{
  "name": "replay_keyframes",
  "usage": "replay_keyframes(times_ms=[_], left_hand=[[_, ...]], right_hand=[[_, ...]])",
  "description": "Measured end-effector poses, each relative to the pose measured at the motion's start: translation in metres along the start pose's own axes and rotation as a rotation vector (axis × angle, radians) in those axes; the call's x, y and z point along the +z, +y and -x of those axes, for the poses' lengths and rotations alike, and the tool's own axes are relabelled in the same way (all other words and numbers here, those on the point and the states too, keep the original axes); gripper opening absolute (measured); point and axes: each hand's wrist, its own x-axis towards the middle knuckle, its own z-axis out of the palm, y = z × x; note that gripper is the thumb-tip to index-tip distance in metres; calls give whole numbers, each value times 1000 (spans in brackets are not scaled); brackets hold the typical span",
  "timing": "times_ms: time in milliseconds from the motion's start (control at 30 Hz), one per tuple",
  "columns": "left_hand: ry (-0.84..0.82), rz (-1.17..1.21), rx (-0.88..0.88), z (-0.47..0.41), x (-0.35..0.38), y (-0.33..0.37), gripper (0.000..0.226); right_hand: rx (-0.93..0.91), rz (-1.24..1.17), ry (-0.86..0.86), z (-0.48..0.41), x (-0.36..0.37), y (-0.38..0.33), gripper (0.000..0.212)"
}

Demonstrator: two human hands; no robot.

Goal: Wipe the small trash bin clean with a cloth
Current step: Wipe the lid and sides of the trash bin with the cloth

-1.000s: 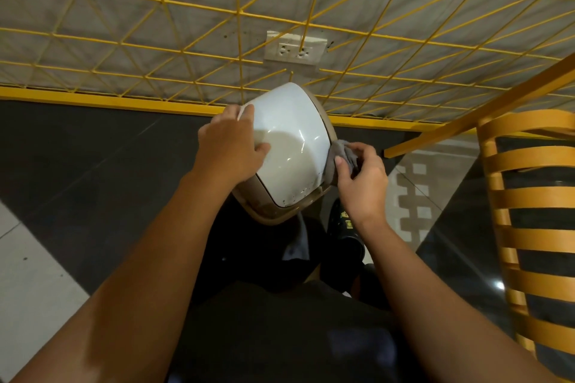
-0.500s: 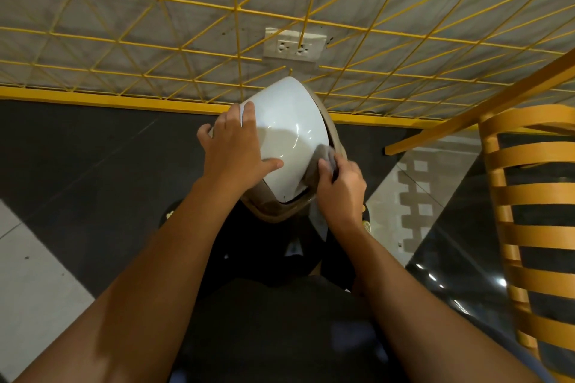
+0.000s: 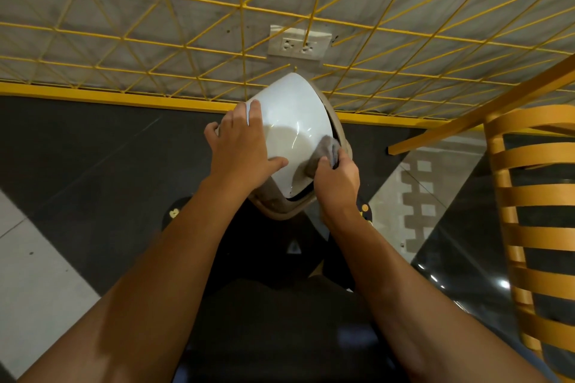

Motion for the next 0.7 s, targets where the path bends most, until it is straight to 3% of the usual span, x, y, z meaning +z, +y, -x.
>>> replay_keyframes(times_ms=[167,333,400,567,700], left_hand=[[1,-5,-6,0,1,1,101],[-2,-5,-7,0,1,1,100],[1,-1,-8,0,1,1,100],[5,9,-6,-1,1,1,101],[-6,-2,-3,0,1,1,101]], right_hand=[[-114,36,-9,1,5,3,47],[246,-151,-64,-8,7,-5,40],[301,-242,-75,-11,6,-11,47],[96,-292,-106,-2,5,-2,44],[84,-218,-138,0,5,1,54]])
